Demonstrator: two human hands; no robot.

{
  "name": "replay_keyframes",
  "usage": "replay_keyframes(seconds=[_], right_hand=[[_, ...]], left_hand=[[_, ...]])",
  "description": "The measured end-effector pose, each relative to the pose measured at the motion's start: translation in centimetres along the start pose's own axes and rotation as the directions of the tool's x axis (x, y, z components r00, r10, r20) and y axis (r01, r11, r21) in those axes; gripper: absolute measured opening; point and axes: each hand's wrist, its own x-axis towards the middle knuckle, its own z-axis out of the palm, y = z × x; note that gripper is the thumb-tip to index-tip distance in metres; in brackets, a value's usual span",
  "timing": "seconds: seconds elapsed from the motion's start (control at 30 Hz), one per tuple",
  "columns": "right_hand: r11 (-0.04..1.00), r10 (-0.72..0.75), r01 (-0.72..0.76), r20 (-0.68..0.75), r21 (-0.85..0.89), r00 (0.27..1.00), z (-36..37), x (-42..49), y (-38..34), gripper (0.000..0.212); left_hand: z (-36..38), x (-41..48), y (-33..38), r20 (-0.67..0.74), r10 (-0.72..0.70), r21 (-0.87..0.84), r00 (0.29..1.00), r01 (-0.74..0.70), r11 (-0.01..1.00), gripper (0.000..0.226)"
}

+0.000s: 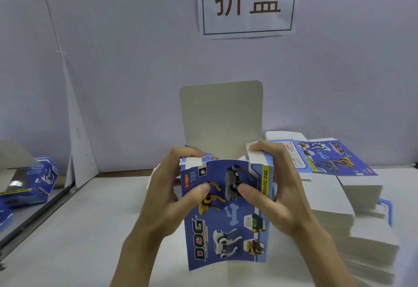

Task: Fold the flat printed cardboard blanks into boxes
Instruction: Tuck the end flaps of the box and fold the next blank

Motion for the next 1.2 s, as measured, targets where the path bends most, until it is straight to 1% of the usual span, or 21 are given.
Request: replay_keyframes(seconds=[0.07,0.13,0.2,0.23,0.3,0.33,0.37,0.43,0.5,0.6,0.67,0.8,0.87,0.97,1.1,1.2], right_hand=[[1.000,-0.026,0.026,-0.021,-0.016,0.999,0.1,0.0,0.0,0.049],[0.999,-0.039,0.039,-0.045,-0.015,0.998,0.4,0.0,0.1,0.054],[0.999,-0.017,0.015,-0.065,-0.030,0.998,0.7,0.1,0.2,0.058],[0.997,-0.007,0.003,-0.066,-0.072,0.998,0.9,0.1,0.3,0.061],[0.987,0.015,-0.021,-0.039,-0.158,0.999,1.2,0.1,0.5,0.064],[0.986,0.025,-0.029,-0.025,-0.167,0.999,1.3,0.0,0.5,0.065],[0.987,0.027,-0.029,-0.013,-0.158,1.000,1.3,0.0,0.5,0.065],[0.987,-0.011,0.014,0.019,-0.159,1.000,1.0,0.0,0.4,0.064],[0.985,-0.041,0.053,0.075,-0.164,0.996,0.6,0.0,0.4,0.066],[0.994,0.016,-0.002,0.131,-0.108,0.991,0.4,0.1,0.4,0.070],[0.995,0.022,-0.008,0.140,-0.102,0.990,0.5,0.2,0.4,0.075],[0.992,-0.020,0.036,0.131,-0.121,0.991,0.6,0.3,0.3,0.074],[0.988,-0.023,0.041,0.119,-0.151,0.993,0.8,0.3,0.1,0.072],[0.979,-0.034,0.054,0.100,-0.197,0.994,1.1,0.3,-0.1,0.073],[0.971,-0.047,0.067,0.090,-0.229,0.995,0.8,0.4,-0.4,0.059],[0.971,-0.032,0.053,0.092,-0.232,0.995,0.7,0.4,-0.6,0.060]], left_hand=[[-0.1,0.0,0.0,0.005,-0.024,0.013,1.000,0.023,1.000,0.040],[0.1,0.2,0.1,-0.035,-0.050,0.064,0.998,0.052,0.997,0.050],[0.6,0.5,0.2,-0.112,-0.009,0.199,0.994,0.031,0.980,0.061],[0.9,0.7,0.3,-0.133,0.041,0.276,0.990,-0.003,0.961,0.061],[1.5,0.9,0.6,-0.093,0.147,0.464,0.985,-0.088,0.881,0.055],[1.9,0.8,0.8,-0.046,0.161,0.545,0.986,-0.110,0.831,0.054],[2.2,0.8,1.1,-0.013,0.139,0.591,0.990,-0.104,0.800,0.053],[3.0,0.7,1.8,-0.019,0.060,0.598,0.998,-0.037,0.801,0.051],[3.6,0.6,2.3,-0.054,0.011,0.585,0.998,0.023,0.811,0.054],[4.2,0.4,2.5,-0.108,-0.049,0.605,0.993,0.105,0.789,0.068],[4.5,0.4,2.4,-0.138,-0.069,0.627,0.988,0.141,0.766,0.073],[4.9,0.3,2.5,-0.190,-0.035,0.651,0.981,0.153,0.744,0.077],[4.9,0.4,2.5,-0.188,-0.036,0.675,0.982,0.156,0.721,0.080],[4.5,0.6,2.5,-0.189,-0.022,0.690,0.982,0.149,0.709,0.078],[4.5,0.7,2.8,-0.202,0.020,0.699,0.979,0.130,0.703,0.075],[4.5,0.7,2.9,-0.199,0.024,0.706,0.980,0.126,0.697,0.075]])
